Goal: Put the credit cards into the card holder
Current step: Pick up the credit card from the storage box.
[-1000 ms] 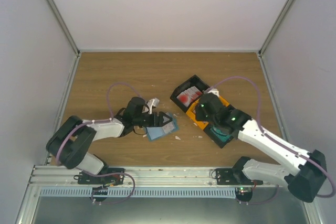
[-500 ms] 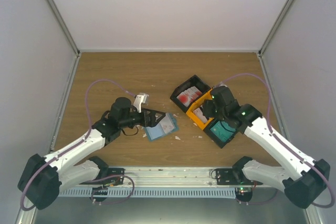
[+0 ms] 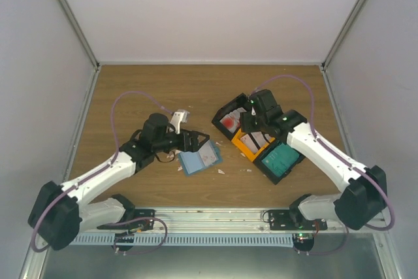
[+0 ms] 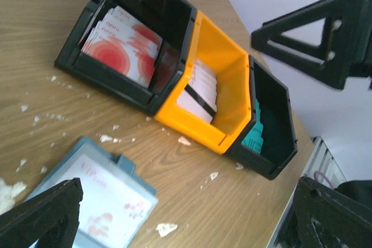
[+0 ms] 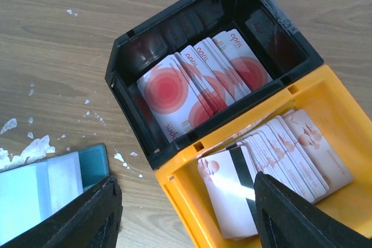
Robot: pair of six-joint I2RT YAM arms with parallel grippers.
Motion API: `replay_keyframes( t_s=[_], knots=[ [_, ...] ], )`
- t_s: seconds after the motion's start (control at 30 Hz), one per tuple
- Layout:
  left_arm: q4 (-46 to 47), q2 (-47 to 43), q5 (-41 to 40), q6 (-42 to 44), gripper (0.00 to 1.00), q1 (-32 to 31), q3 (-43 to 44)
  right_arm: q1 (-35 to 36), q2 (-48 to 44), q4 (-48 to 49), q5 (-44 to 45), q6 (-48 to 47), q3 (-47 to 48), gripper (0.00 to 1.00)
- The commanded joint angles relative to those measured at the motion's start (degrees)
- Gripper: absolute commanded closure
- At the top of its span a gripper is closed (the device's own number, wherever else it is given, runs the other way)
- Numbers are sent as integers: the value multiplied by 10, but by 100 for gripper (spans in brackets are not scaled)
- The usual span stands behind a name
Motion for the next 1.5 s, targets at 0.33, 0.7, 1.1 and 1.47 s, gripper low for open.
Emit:
replay_keyframes(
  t_s=[0.33,0.7,1.1,1.47],
  knots=[
    [82,227,6,-107,22,9,118,-17,149,74,-106,-95,59,43],
    [121,388,-3,-166,42,11,206,-51,318,44,-49,-181,167,59],
    [142,490,18,-190,57,12,253,-55,427,16,-83,-228,237,61],
    [143,516,32,-181,66,12,262,-55,435,-10,-135,-233,256,81]
  ],
)
